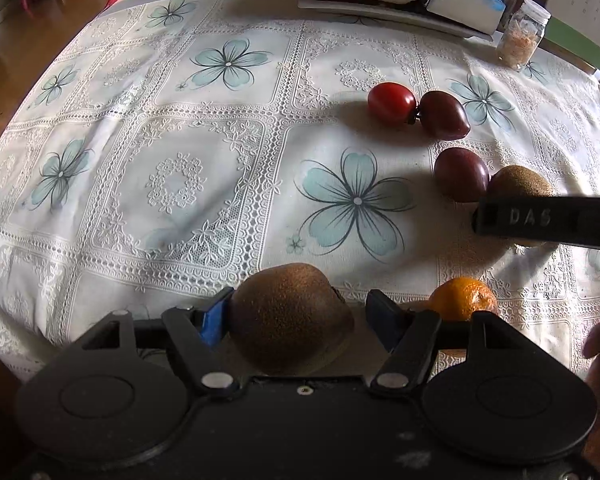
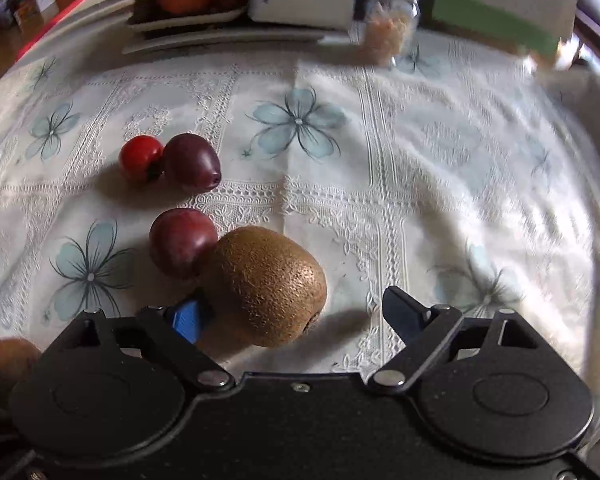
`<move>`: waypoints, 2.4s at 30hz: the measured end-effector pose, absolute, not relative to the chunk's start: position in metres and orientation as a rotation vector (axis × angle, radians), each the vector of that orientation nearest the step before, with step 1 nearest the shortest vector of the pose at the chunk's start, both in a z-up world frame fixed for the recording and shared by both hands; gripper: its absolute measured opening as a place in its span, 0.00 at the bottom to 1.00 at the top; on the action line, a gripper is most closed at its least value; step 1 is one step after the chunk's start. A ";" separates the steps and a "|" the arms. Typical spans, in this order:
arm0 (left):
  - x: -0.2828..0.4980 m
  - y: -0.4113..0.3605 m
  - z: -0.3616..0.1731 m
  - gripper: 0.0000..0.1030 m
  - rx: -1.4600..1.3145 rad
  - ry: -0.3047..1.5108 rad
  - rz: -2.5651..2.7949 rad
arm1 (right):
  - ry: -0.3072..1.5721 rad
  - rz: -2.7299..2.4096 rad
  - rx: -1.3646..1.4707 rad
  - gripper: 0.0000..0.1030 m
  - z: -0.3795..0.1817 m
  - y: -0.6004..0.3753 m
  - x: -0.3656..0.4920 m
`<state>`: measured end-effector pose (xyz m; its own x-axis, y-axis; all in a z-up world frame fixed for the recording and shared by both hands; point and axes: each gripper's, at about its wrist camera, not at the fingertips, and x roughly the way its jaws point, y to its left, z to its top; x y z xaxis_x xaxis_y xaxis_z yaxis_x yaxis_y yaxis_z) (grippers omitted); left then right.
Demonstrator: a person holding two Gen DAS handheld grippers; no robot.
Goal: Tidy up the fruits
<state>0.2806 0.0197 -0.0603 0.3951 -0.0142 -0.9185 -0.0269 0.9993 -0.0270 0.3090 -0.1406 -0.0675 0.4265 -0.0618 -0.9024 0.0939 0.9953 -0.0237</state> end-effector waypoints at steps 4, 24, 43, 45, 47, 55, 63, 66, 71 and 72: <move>0.280 0.020 -0.060 0.70 -0.038 1.166 0.006 | 1.131 -0.051 -0.006 0.60 -0.063 -0.130 0.307; 0.279 0.039 -0.049 0.58 -0.139 1.144 -0.034 | 1.052 -0.090 0.020 0.16 -0.020 -0.151 0.253; 0.280 0.030 -0.056 0.59 -0.071 1.157 0.009 | 1.125 -0.119 0.424 0.60 -0.061 -0.183 0.289; 0.280 0.029 -0.056 0.59 -0.069 1.158 0.013 | 1.112 -0.134 0.370 0.65 -0.062 -0.174 0.292; 0.280 0.029 -0.056 0.59 -0.069 1.160 0.017 | 1.109 -0.174 0.269 0.65 -0.066 -0.161 0.296; 0.282 0.029 -0.056 0.59 -0.076 1.168 0.025 | 1.062 -0.289 -0.131 0.94 -0.080 -0.122 0.298; 0.282 0.028 -0.056 0.59 -0.072 1.165 0.028 | 1.169 -0.250 0.133 1.00 -0.080 -0.164 0.311; 0.281 0.028 -0.056 0.59 -0.069 1.163 0.026 | 1.169 -0.251 0.111 0.98 -0.080 -0.161 0.310; 0.281 0.028 -0.056 0.59 -0.069 1.163 0.024 | 1.158 -0.236 0.099 0.87 -0.075 -0.156 0.307; 0.281 0.028 -0.056 0.59 -0.069 1.164 0.023 | 1.151 -0.222 0.088 0.76 -0.072 -0.153 0.306</move>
